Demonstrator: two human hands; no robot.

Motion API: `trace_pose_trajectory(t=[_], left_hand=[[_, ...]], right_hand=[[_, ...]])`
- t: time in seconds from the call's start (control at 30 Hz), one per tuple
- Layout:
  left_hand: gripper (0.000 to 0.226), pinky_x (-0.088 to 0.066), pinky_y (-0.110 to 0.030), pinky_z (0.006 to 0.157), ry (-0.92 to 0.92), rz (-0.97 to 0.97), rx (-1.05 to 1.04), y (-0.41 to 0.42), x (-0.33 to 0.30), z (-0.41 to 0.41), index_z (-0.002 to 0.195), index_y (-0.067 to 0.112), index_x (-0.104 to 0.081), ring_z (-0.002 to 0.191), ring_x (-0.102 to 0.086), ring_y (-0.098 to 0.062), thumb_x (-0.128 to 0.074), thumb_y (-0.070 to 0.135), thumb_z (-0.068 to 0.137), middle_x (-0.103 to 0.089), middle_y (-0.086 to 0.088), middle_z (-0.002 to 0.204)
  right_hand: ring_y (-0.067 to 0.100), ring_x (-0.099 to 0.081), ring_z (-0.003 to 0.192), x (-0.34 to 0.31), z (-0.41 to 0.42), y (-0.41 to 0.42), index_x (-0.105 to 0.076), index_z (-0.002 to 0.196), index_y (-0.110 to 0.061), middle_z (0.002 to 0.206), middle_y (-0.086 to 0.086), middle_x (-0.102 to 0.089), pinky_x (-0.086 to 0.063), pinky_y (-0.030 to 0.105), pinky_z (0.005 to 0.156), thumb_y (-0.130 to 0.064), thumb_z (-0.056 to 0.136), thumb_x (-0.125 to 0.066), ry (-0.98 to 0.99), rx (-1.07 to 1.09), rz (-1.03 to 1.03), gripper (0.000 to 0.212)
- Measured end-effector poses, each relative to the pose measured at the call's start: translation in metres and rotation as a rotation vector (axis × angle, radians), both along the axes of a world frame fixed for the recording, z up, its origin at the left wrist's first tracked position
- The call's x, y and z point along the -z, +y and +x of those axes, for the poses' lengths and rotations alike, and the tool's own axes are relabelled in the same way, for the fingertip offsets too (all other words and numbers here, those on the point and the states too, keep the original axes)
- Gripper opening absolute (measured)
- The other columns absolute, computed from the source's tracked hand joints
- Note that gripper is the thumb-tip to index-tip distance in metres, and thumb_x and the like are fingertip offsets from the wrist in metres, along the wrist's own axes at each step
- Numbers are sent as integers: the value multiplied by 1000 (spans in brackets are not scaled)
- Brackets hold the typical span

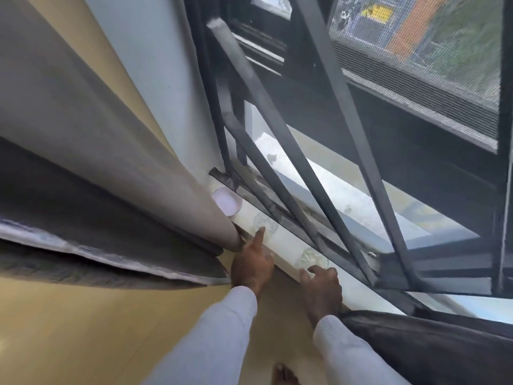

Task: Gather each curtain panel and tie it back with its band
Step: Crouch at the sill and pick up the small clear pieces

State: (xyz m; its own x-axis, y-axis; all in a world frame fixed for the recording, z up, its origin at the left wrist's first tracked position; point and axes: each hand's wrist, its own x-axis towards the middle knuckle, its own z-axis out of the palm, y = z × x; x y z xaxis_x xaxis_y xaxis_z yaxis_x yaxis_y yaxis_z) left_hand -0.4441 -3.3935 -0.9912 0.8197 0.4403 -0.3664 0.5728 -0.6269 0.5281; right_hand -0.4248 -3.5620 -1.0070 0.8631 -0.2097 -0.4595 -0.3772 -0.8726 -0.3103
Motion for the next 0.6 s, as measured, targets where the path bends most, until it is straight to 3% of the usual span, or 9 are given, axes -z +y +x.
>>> trace_pose_trajectory(t=[0.07,0.23,0.4,0.5,0.6], left_hand=[[68,-57,-48,96,40,32,-8,1,7,13,163,42,-37,120,-64,-42,-58,28,99,-64,-10,140],[43,-56,-47,104,70,-3,-95,5,27,34,143,29,-68,125,-64,-37,-57,25,101,-70,-8,140],[25,-57,-41,85,-12,-10,-63,9,23,16,114,20,-79,106,-70,-38,-64,33,99,-78,-12,114],[32,-56,-44,78,-55,-31,-81,6,-1,-25,103,17,-77,97,-69,-41,-52,34,93,-76,-16,100],[26,-50,-39,77,-70,-60,-148,4,-40,-74,100,19,-77,95,-66,-36,-55,32,92,-76,-11,98]], right_hand=[[38,-67,103,5,-1,-2,-80,118,-24,116,12,-61,-54,42,89,-47,98,-66,-42,-26,0,34],[33,-69,101,13,-7,-8,-80,116,-28,115,8,-62,-48,36,81,-47,99,-63,-67,-84,-66,30],[33,-68,98,4,-17,-4,-80,111,-25,110,10,-62,-51,36,82,-45,99,-59,-41,-182,-76,32],[28,-68,101,-24,-35,3,-78,113,-28,113,5,-60,-45,30,79,-50,100,-58,-30,-242,-92,33],[21,-68,104,-66,-55,11,-74,115,-34,118,0,-64,-35,27,74,-54,101,-50,-40,-423,-196,34]])
